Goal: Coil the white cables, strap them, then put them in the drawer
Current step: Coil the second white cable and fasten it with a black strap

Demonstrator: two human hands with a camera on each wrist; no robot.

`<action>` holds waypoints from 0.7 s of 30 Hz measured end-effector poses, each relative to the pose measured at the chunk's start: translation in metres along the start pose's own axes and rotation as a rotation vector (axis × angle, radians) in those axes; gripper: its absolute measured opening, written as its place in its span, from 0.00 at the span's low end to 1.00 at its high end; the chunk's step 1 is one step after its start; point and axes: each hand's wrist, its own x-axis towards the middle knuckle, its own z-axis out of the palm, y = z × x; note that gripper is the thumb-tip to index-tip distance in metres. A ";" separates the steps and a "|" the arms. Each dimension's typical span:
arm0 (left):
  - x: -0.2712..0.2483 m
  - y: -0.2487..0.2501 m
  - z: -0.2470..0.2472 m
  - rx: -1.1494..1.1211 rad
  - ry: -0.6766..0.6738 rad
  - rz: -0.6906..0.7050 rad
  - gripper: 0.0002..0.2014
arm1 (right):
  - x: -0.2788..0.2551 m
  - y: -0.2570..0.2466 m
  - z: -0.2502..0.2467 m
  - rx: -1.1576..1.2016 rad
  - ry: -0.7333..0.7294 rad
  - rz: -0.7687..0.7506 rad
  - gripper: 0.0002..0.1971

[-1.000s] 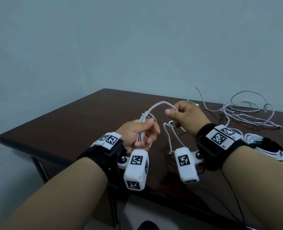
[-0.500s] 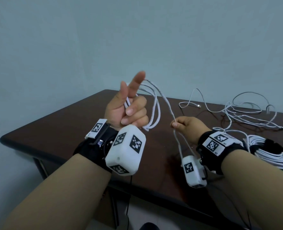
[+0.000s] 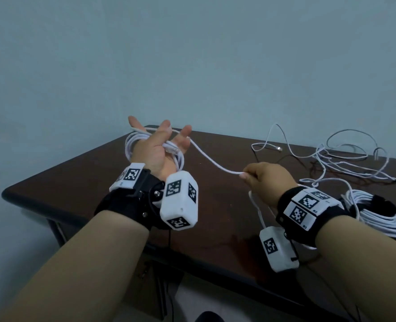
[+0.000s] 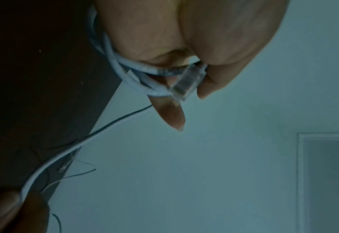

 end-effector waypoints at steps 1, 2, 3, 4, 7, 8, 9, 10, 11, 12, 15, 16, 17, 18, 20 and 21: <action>0.001 -0.003 -0.003 0.033 0.015 -0.030 0.22 | -0.001 -0.004 -0.001 -0.044 -0.038 -0.048 0.13; 0.005 -0.006 -0.008 0.048 0.041 -0.057 0.23 | -0.002 -0.007 -0.003 -0.084 -0.084 -0.093 0.14; 0.008 -0.009 -0.014 0.061 0.077 -0.068 0.25 | -0.004 -0.010 -0.004 -0.106 -0.132 -0.131 0.14; 0.011 -0.010 -0.020 0.077 0.123 -0.074 0.27 | -0.006 -0.014 -0.004 -0.110 -0.180 -0.161 0.14; 0.019 -0.012 -0.039 0.253 0.292 -0.086 0.28 | -0.012 -0.025 -0.004 -0.105 -0.277 -0.248 0.13; 0.018 -0.011 -0.043 0.369 0.315 -0.088 0.28 | -0.013 -0.028 -0.003 -0.112 -0.287 -0.274 0.12; 0.017 -0.010 -0.047 0.543 0.320 -0.095 0.26 | -0.013 -0.030 -0.003 -0.111 -0.284 -0.291 0.12; 0.015 -0.010 -0.048 0.709 0.305 -0.089 0.24 | -0.014 -0.031 -0.004 -0.100 -0.268 -0.302 0.11; 0.012 -0.011 -0.049 0.805 0.280 -0.080 0.30 | -0.013 -0.032 -0.004 -0.083 -0.245 -0.310 0.10; 0.009 -0.013 -0.051 0.852 0.252 -0.073 0.38 | -0.013 -0.032 -0.006 -0.063 -0.214 -0.317 0.09; 0.003 -0.023 -0.049 0.904 0.045 -0.154 0.54 | -0.010 -0.034 -0.011 0.036 -0.099 -0.300 0.05; -0.001 -0.025 -0.047 0.908 -0.030 -0.221 0.55 | -0.008 -0.034 -0.012 0.088 -0.055 -0.285 0.04; -0.005 -0.028 -0.047 0.919 -0.107 -0.281 0.55 | -0.007 -0.035 -0.013 0.149 -0.014 -0.266 0.04; -0.008 -0.031 -0.046 0.965 -0.169 -0.322 0.54 | -0.005 -0.035 -0.014 0.214 0.027 -0.244 0.04; -0.016 -0.038 -0.045 1.004 -0.282 -0.393 0.51 | -0.001 -0.034 -0.016 0.331 0.104 -0.183 0.07; -0.018 -0.041 -0.046 0.978 -0.326 -0.445 0.48 | 0.001 -0.033 -0.017 0.370 0.132 -0.149 0.09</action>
